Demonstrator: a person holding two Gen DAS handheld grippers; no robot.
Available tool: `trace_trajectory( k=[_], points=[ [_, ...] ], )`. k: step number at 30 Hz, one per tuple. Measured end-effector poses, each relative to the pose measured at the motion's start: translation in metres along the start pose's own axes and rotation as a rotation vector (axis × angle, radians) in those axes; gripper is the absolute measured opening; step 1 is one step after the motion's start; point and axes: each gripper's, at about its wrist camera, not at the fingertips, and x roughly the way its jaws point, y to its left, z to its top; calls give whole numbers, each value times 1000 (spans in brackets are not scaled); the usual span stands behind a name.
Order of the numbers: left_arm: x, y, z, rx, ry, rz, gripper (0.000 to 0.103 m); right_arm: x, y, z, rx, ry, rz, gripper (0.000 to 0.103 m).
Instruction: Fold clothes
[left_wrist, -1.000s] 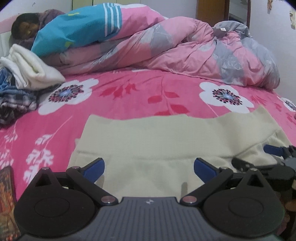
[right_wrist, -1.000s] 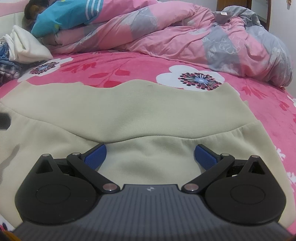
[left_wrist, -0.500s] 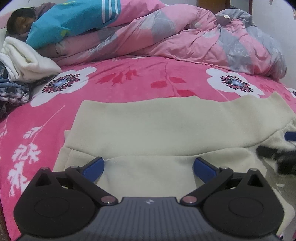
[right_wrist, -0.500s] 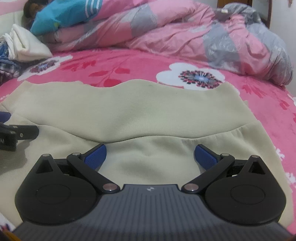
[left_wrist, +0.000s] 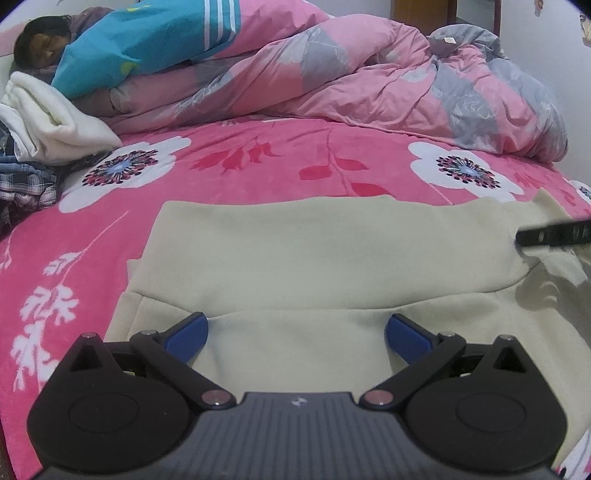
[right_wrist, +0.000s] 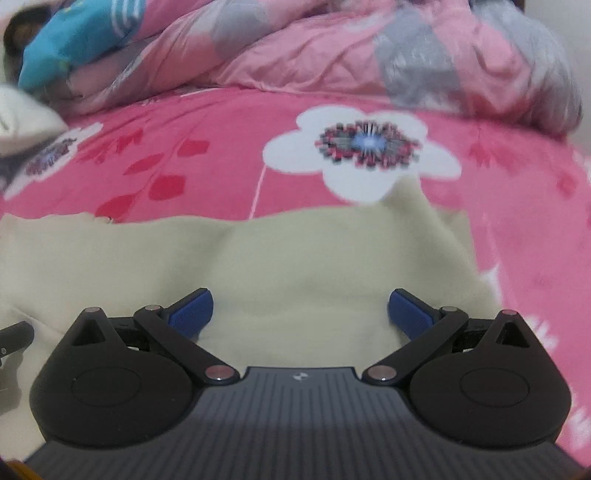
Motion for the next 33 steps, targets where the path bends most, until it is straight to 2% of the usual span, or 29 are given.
trace_trajectory(
  k=[1,4,15,18,21,25,30,33],
  points=[
    [0,0,0,-1,0,-1,103,-3,-1,3,0,-18,-9,102],
    [0,1,1,-3,1,-5,103,20,-25,3,94,16,-19,102],
    [-3,5,4,-12,18,-35,103,-40,6,-12,105,-69,99,102],
    [-4,6,4,-16,22,-39,103,-63,28,-38,38,-79,138,102],
    [-5,8,6,-23,26,-48,103,-49,43,-69,-46,-26,95,102],
    [-8,12,7,-31,29,-72,103,-53,50,-72,-49,-58,51,102],
    [-11,16,5,-39,20,-97,103,-66,56,-66,-23,-166,91,102],
    [-11,15,6,-33,25,-95,103,-49,61,-78,-28,-148,104,102]
  ],
)
